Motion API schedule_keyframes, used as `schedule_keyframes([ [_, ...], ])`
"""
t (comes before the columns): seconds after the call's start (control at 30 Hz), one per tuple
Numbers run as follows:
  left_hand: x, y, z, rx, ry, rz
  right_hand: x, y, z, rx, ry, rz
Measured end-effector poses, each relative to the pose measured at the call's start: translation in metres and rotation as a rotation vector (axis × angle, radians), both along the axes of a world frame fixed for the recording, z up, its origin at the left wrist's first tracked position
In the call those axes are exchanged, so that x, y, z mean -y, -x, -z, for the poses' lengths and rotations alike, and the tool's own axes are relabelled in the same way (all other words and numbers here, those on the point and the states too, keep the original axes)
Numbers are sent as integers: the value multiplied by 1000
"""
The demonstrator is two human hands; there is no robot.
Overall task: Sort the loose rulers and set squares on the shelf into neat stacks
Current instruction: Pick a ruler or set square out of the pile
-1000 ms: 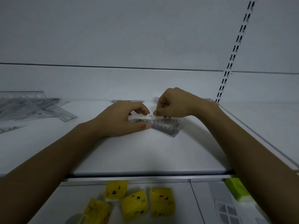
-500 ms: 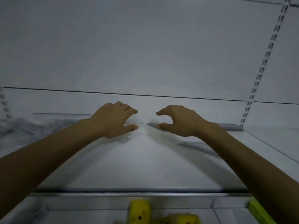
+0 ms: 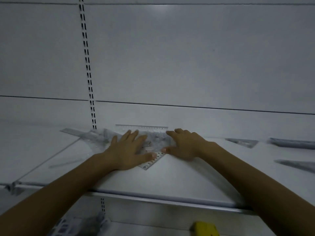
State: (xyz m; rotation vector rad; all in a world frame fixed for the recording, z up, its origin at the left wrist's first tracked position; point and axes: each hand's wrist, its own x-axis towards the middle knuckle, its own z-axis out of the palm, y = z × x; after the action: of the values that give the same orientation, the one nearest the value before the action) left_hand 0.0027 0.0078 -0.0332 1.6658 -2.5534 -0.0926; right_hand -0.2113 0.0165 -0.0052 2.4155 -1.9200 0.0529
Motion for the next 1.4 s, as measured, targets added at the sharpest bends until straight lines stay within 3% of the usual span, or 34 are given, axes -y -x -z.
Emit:
schedule_keyframes([
  [0.1,14,2,-3,-30,44,89,13,-4,-1,82,-72,32],
  [0.2,29,6,-6,-83,105,182,17,-1,10,111,-14,21],
  [0.4,47,5,1,-233,193,317,19,1,15,-90,196,-33],
  [0.67,43,5,-7,-549,341,392,32,6,7,267,369,-15],
  [0.77,45,5,-5,-625,342,371,34,9,9,400,416,80],
  [0.9,48,4,-9,-749,372,353,27,18,5,419,430,182],
  [1.07,45,2,-7,-809,386,279,17,37,5,210,287,380],
  [1.4,45,-3,-12,-850,473,215,7,19,3,504,441,346],
])
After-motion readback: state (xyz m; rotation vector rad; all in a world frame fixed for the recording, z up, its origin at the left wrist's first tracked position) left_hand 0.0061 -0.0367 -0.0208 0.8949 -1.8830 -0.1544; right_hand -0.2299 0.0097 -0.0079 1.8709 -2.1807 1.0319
